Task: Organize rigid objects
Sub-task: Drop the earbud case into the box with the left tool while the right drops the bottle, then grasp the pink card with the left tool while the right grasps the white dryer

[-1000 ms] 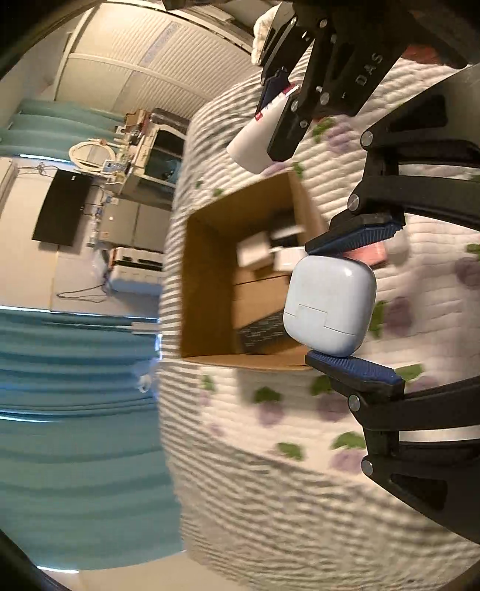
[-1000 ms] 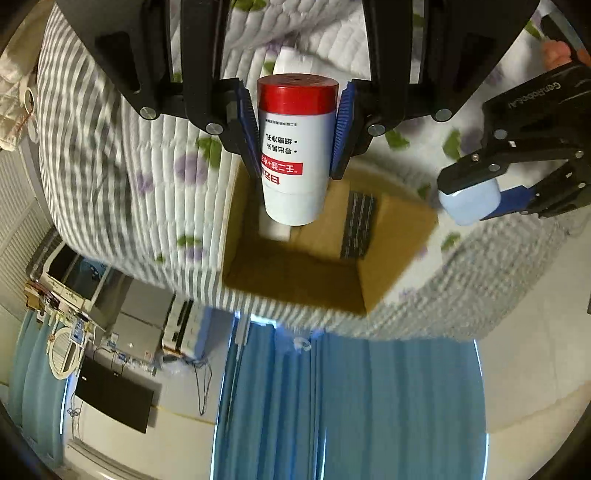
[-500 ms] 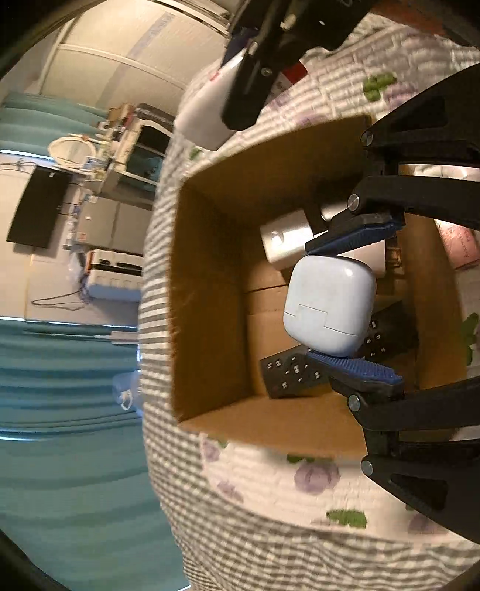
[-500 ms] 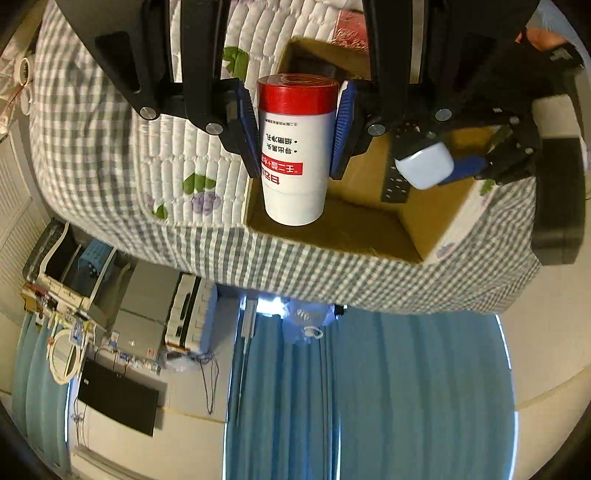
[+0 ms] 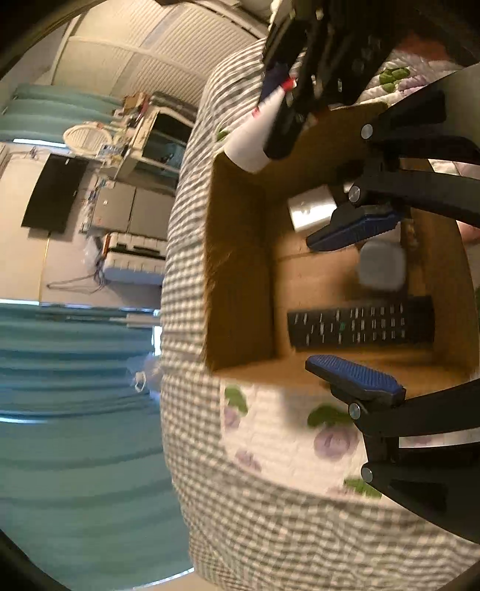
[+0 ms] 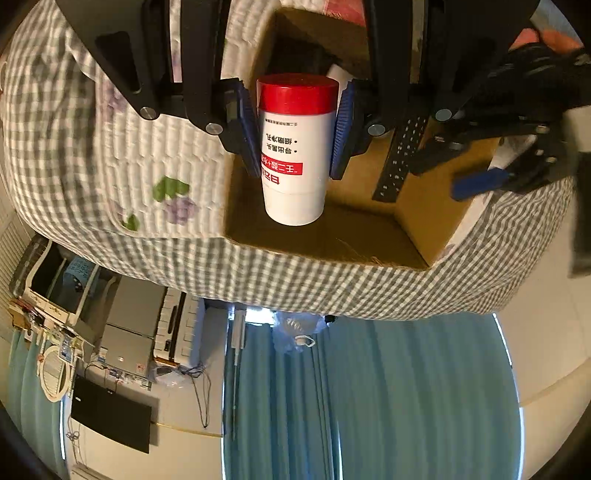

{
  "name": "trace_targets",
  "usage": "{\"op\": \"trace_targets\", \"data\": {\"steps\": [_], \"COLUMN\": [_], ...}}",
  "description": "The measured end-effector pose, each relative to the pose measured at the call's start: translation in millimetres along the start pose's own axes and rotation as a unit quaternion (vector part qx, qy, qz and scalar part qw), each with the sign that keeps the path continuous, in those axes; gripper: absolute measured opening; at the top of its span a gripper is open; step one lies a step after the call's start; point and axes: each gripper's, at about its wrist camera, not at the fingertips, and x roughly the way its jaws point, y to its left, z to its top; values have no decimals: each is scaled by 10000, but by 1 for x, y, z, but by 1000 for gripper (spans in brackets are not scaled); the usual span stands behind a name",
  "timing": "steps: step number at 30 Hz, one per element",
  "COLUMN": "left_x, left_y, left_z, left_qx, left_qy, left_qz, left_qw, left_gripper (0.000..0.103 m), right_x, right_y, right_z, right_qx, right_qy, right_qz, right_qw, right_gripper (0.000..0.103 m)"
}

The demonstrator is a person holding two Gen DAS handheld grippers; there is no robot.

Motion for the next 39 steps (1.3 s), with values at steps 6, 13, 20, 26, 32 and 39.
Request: {"op": "trace_targets", "data": {"steps": [6, 13, 20, 26, 32, 39], "left_x": [-7, -13, -61, -96, -100, -81], "left_y": [29, 30, 24, 21, 16, 27], "left_z": [-1, -9, -31, -69, -120, -159], "left_qx": [-122, 106, 127, 35, 42, -309], "left_qy": [-74, -143, -244, -166, 123, 514], "left_qz": [159, 185, 117, 71, 422, 520], "left_qw": [9998, 9997, 9996, 9998, 9990, 9968], "left_gripper": [61, 63, 85, 87, 87, 87], "right_x": [43, 71, -3, -72, -54, 5], "right_y": [29, 33, 32, 40, 56, 58], "right_z": [13, 12, 6, -45, -129, -183], "right_qx": [-235, 81, -202, -854, -1661, -2092], "right_qy": [131, 305, 26, 243, 1124, 2069], "right_qz": [-45, 11, -154, -112, 50, -341], "right_qw": [9996, 9995, 9997, 9960, 9797, 9551], "right_gripper": [36, 64, 75, 88, 88, 88]}}
